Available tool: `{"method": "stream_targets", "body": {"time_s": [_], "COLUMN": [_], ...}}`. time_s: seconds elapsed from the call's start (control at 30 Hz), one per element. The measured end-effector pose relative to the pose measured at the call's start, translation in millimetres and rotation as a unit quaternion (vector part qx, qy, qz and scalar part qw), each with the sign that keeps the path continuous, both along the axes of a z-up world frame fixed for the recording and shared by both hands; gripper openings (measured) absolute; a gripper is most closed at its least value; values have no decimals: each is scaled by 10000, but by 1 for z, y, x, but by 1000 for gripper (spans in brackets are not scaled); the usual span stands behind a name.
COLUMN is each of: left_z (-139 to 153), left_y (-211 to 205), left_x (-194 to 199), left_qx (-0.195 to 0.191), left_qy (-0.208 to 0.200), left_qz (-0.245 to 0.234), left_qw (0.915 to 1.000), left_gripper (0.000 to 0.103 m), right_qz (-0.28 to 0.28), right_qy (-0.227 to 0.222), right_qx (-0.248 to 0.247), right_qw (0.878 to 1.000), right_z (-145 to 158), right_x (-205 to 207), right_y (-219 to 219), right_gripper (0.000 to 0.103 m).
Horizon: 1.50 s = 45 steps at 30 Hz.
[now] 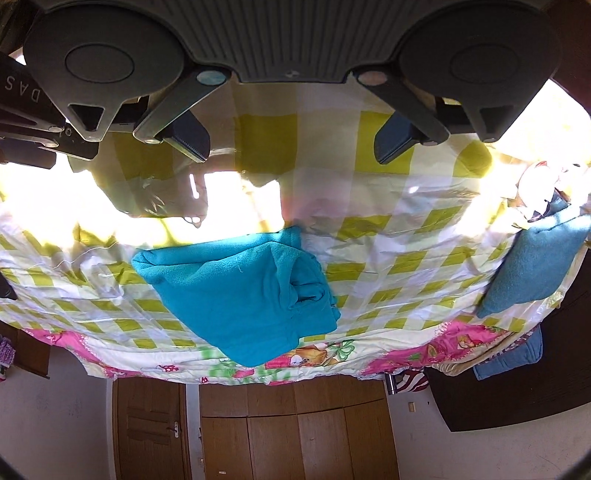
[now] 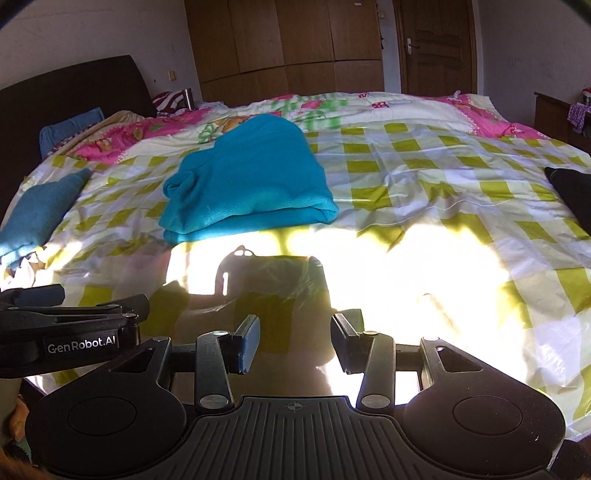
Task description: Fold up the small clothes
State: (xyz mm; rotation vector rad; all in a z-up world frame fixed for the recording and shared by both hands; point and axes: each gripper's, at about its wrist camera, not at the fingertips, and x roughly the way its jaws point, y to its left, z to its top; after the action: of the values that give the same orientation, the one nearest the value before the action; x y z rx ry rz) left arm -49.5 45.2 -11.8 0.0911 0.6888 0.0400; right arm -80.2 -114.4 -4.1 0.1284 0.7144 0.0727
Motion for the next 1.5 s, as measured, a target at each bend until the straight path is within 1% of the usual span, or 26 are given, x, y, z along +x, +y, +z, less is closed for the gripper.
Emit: {"method": "stream_targets", "body": {"time_s": [0.2, 0.4, 0.6, 1.5], "left_z": [-8, -13, -16, -18], "left_y": [-4, -9, -8, -6], "left_x": [4, 7, 10, 10], "left_qx": [-91, -100, -126, -214], "left_qy": [193, 354, 464, 492], "left_qz": [-65, -112, -7, 64], "left_qw": [9998, 9993, 9988, 9985], "left_gripper": [103, 103, 103, 103], "right_qz": [92, 4, 68, 32], "right_qy": [111, 251, 250, 305], "right_qx": [20, 148, 212, 283], "right_qw": [9999, 9996, 9994, 9991], "right_z": [-9, -16, -19, -22], "right_x": [1, 4, 3, 4], "right_y": [1, -7, -7, -9], "right_gripper": [42, 42, 42, 43]}}
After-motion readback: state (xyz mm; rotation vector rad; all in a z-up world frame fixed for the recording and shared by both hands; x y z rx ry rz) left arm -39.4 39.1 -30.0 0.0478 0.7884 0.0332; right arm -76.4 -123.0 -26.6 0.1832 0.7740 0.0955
